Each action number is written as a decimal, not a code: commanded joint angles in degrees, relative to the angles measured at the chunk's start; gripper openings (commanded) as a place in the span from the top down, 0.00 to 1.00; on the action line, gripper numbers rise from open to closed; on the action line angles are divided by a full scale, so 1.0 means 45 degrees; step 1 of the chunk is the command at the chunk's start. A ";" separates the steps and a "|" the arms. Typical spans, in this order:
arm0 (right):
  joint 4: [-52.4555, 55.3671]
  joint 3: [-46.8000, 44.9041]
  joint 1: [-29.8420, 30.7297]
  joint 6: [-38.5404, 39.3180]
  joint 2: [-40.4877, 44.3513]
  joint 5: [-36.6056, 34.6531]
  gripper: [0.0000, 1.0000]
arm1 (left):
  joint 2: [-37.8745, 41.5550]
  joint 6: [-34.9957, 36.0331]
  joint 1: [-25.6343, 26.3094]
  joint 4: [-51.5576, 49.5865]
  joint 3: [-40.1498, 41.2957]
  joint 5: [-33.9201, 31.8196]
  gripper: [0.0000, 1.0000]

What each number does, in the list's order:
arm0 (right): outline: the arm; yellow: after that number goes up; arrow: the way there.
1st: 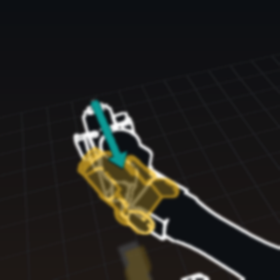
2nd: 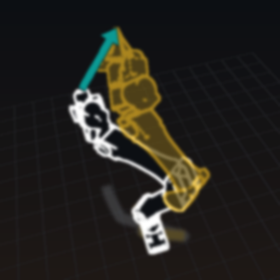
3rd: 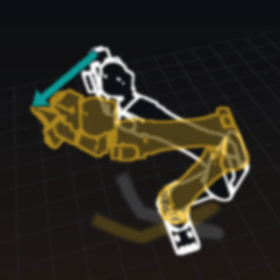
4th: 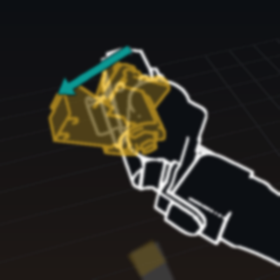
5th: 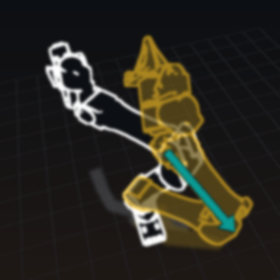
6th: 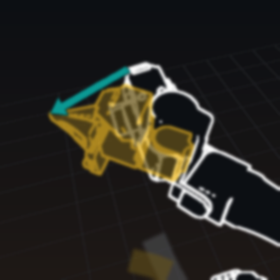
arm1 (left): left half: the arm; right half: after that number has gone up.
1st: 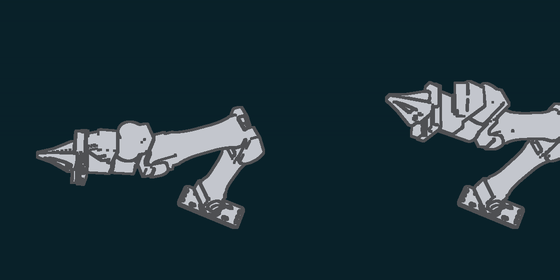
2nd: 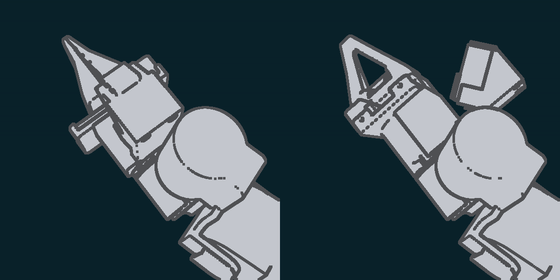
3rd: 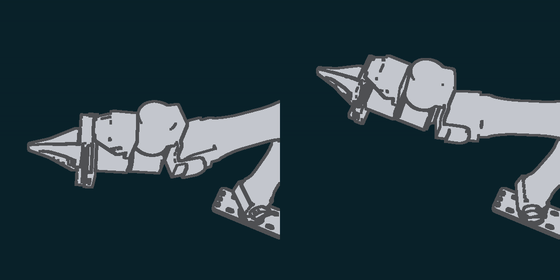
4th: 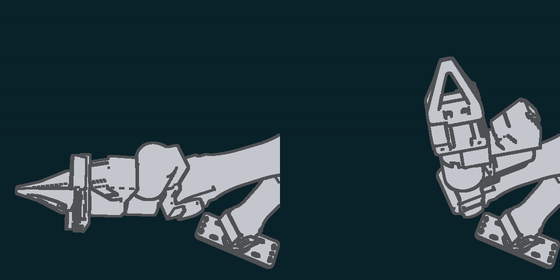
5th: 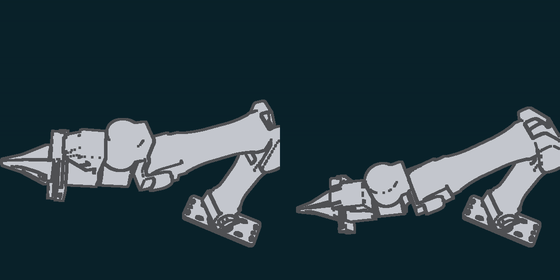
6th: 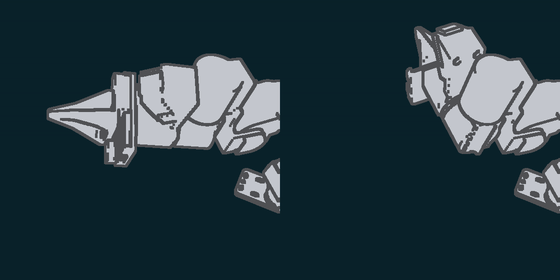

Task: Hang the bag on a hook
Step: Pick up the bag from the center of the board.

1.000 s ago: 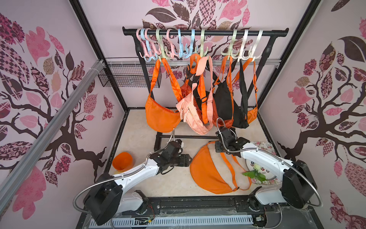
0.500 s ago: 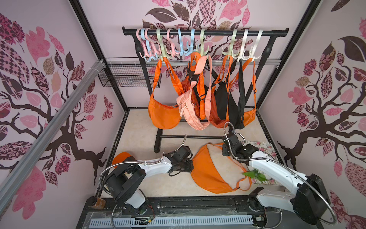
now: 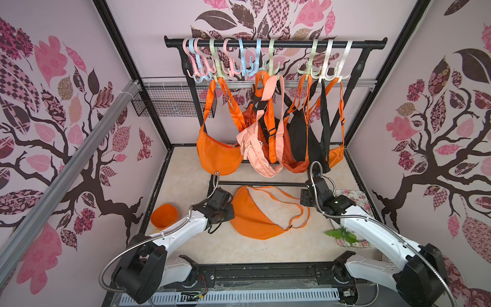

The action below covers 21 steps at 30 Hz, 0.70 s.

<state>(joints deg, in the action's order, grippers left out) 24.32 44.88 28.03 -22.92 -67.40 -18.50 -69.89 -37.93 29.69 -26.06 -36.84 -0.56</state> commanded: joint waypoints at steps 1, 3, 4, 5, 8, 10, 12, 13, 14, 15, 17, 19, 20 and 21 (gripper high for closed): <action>-0.0203 0.0364 0.0001 0.1109 -0.1104 0.1769 0.19 | 0.0163 0.0558 -0.0077 -0.0827 -0.0156 -0.0295 1.00; 0.0070 0.0658 0.0001 0.1439 -0.1848 0.1880 0.17 | 0.0157 0.0559 -0.0085 -0.1003 -0.0298 -0.0145 0.95; 0.0157 0.0771 0.0008 0.1615 -0.2177 0.1942 0.17 | 0.0229 0.0529 -0.0084 -0.1029 -0.0302 -0.0094 0.89; 0.0143 0.0876 0.0012 0.1715 -0.2462 0.2032 0.17 | 0.0329 0.0519 -0.0079 -0.1026 -0.0283 -0.0063 0.85; -0.0047 0.1039 0.0016 0.1909 -0.3321 0.2172 0.11 | 0.0687 0.0388 -0.0079 -0.1004 -0.0234 0.0011 0.73; 0.0064 0.1272 0.0011 0.2016 -0.3970 0.1771 0.10 | 0.0973 0.0279 -0.0091 -0.1032 -0.0145 -0.0066 0.69; 0.0482 0.1830 0.0010 0.2227 -0.4607 0.1472 0.10 | 0.1291 0.0223 -0.0079 -0.1061 -0.0056 -0.0241 0.67; 0.0552 0.2018 0.0001 0.2354 -0.4880 0.1443 0.10 | 0.1466 0.0184 -0.0083 -0.1077 0.0045 -0.0319 0.67; 0.0459 0.2132 0.0001 0.2480 -0.5098 0.1610 0.11 | 0.1639 0.0148 -0.0082 -0.1014 0.0133 -0.0334 0.67; 0.0391 0.2215 0.0006 0.2523 -0.5260 0.1729 0.11 | 0.1769 0.0121 -0.0082 -0.0928 0.0222 -0.0339 0.66; 0.0180 0.2361 0.0001 0.2580 -0.5670 0.1823 0.15 | 0.2016 0.0100 -0.0079 -0.0827 0.0313 -0.0311 0.66; 0.0290 0.2623 0.0004 0.2535 -0.6182 0.1660 0.23 | 0.2168 0.0089 -0.0086 -0.0810 0.0311 -0.0344 0.66; 0.0485 0.2807 0.0002 0.2511 -0.6451 0.1635 0.27 | 0.2238 0.0089 -0.0093 -0.0858 0.0272 -0.0332 0.67; 0.0534 0.2849 0.0016 0.2480 -0.6602 0.1657 0.31 | 0.2300 0.0138 -0.0086 -0.0896 0.0225 -0.0371 0.67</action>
<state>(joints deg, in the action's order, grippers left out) 24.93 55.40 28.03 -12.29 -94.32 -10.66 -60.55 -37.32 29.54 -30.52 -36.84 -1.26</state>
